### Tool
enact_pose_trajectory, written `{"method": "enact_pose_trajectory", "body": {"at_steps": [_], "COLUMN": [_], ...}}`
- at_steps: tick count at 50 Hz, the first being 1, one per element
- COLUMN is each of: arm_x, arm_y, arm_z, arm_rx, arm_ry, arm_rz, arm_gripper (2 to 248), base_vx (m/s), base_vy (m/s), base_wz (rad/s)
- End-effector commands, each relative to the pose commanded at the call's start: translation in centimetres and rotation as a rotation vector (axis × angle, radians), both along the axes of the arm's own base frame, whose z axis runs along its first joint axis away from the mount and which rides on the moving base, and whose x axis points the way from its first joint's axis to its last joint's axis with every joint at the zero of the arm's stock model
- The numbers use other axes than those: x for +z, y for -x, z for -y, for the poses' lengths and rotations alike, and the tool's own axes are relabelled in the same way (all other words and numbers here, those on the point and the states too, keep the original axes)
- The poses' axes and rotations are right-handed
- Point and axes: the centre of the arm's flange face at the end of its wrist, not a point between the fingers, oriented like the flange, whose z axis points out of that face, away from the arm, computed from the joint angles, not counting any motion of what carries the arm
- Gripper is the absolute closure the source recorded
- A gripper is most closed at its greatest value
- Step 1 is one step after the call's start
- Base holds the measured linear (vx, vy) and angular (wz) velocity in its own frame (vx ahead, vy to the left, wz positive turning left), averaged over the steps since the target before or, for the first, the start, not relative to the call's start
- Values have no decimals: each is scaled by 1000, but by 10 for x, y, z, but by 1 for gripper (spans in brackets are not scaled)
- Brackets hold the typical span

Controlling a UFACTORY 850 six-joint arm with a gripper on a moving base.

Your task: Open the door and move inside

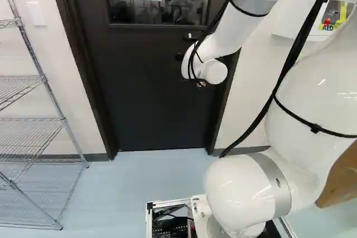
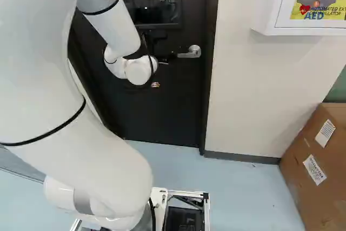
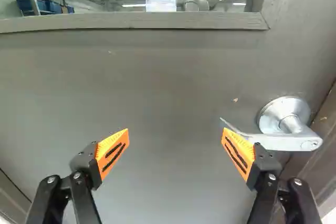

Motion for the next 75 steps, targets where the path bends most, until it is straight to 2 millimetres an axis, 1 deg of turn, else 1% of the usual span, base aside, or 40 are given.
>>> {"method": "enact_pose_trajectory", "body": {"at_steps": [12,29,41,48,52,62,75], "arm_x": [12,30,43,48,51,51,39], "arm_y": [-1,-7,-25,-37,-42,-44,-44], "arm_z": [2,18,29,34,37,41,42], "arm_rx": [-5,-41,-63,-73,-78,-85,-87], "arm_ry": [0,0,1,2,1,1,0], "arm_rz": [28,66,89,79,70,40,11], "arm_gripper": [3,3,3,3,3,3,3], "base_vx": [0,0,0,0,0,0,0], "base_vy": [0,0,0,0,0,0,0], "base_wz": [0,0,0,0,0,0,0]}}
